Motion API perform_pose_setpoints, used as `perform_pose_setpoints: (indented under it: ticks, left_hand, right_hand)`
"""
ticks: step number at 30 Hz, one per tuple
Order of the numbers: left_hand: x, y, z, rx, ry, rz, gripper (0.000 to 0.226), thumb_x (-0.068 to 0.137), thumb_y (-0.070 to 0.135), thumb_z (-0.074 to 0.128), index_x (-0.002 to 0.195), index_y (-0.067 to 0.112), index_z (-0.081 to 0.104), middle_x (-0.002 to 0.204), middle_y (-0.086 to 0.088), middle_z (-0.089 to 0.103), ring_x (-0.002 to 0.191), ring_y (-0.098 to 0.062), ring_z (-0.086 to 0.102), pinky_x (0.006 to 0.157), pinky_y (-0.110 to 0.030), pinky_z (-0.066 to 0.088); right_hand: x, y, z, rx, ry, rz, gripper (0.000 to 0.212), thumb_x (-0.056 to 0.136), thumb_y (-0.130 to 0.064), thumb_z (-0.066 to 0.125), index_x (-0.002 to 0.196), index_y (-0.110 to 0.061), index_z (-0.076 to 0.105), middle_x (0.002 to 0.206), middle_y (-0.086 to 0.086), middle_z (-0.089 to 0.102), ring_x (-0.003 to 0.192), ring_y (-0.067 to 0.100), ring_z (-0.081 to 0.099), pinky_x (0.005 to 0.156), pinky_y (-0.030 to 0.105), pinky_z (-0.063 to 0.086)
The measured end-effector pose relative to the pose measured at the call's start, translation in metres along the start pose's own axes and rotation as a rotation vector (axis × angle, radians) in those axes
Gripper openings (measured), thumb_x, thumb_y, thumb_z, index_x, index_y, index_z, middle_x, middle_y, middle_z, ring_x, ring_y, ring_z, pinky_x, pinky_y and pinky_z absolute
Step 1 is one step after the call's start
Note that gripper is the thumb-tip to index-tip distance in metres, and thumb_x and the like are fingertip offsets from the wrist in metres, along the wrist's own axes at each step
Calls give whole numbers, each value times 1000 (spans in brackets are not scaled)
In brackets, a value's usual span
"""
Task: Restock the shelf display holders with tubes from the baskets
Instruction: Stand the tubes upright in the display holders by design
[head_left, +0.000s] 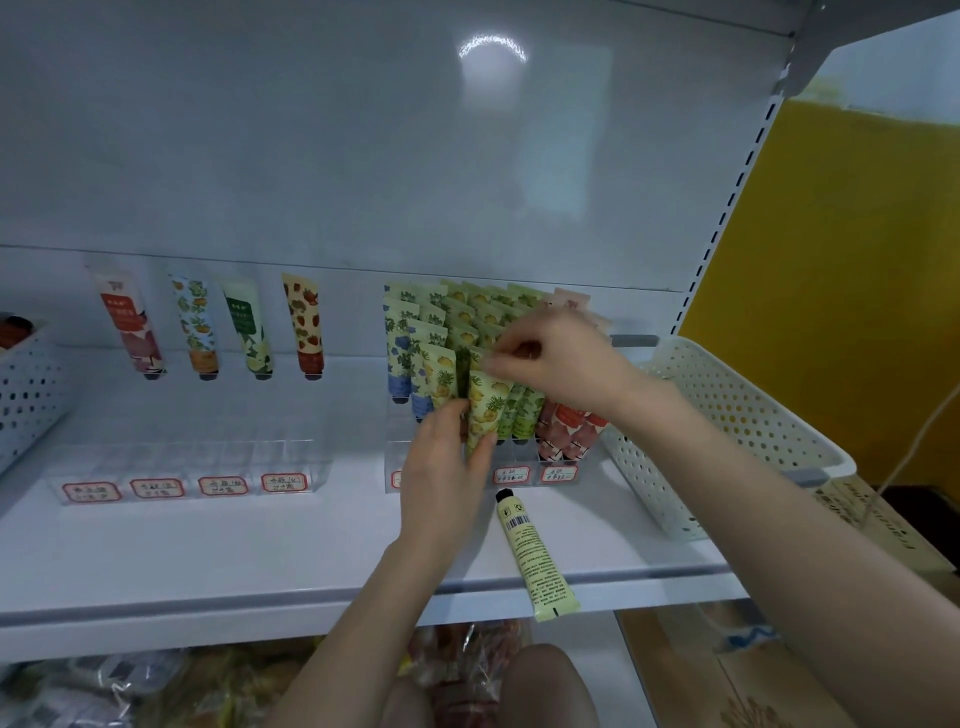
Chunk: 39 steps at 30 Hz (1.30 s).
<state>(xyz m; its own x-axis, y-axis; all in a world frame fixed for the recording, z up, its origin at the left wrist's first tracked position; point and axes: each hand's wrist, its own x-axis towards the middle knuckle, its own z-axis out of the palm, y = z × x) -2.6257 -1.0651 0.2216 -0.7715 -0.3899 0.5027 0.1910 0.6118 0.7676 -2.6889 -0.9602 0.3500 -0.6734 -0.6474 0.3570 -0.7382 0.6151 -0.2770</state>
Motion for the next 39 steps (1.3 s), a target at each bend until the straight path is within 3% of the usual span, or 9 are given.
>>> perform_pose_setpoints:
  ticks: [4,7,13,20,28,34,39]
  left_hand:
    - [-2,-1,-7,-37,53,-11,36,89,25,61,119,5,56,102,-6,60,91,-18,54,75,-21,40]
    - [5,-11,-15,-61,174,-84,34,90,23,57,119,5,55,102,-9,60,91,-23,57,73,-25,42]
    - [24,-16,-10,20,109,-29,31,87,14,62,116,4,61,105,-14,61,92,-28,57,75,-36,47]
    - [25,-17,-9,-5,105,12,30,86,10,64,115,3,63,104,-12,65,93,-25,59,79,-29,45]
    - [25,-20,-10,14,88,32,28,85,10,65,112,0,63,101,-15,64,91,-28,59,78,-33,46]
    - [22,-22,-11,33,72,50,27,87,9,62,113,1,63,102,-15,64,93,-27,58,77,-28,41]
    - [17,-27,-12,56,67,53,29,87,8,62,115,1,62,103,-15,63,94,-27,59,78,-25,39]
  right_hand:
    - [-7,0,7,-112,-63,-20,22,86,-31,64,90,-11,71,88,-1,64,79,13,57,71,28,46]
    - [-7,-1,8,-148,-41,-21,22,87,-32,63,91,-12,71,89,-1,62,80,13,56,70,26,45]
    - [-9,2,7,-264,-7,-22,24,88,-38,60,94,-17,70,97,-2,64,92,16,58,69,25,41]
    - [-8,1,9,-288,-3,-29,24,89,-36,58,95,-16,71,97,0,66,93,17,59,67,23,35]
    - [-9,-3,9,-336,-18,-20,27,91,-36,56,93,-13,70,93,3,65,89,21,60,72,29,45]
    - [-10,-9,8,-306,-13,-44,30,90,-39,56,99,-14,70,98,2,64,91,18,59,69,26,39]
    - [-11,-8,8,-263,-16,-37,29,89,-41,57,98,-16,69,96,2,65,90,18,60,72,30,48]
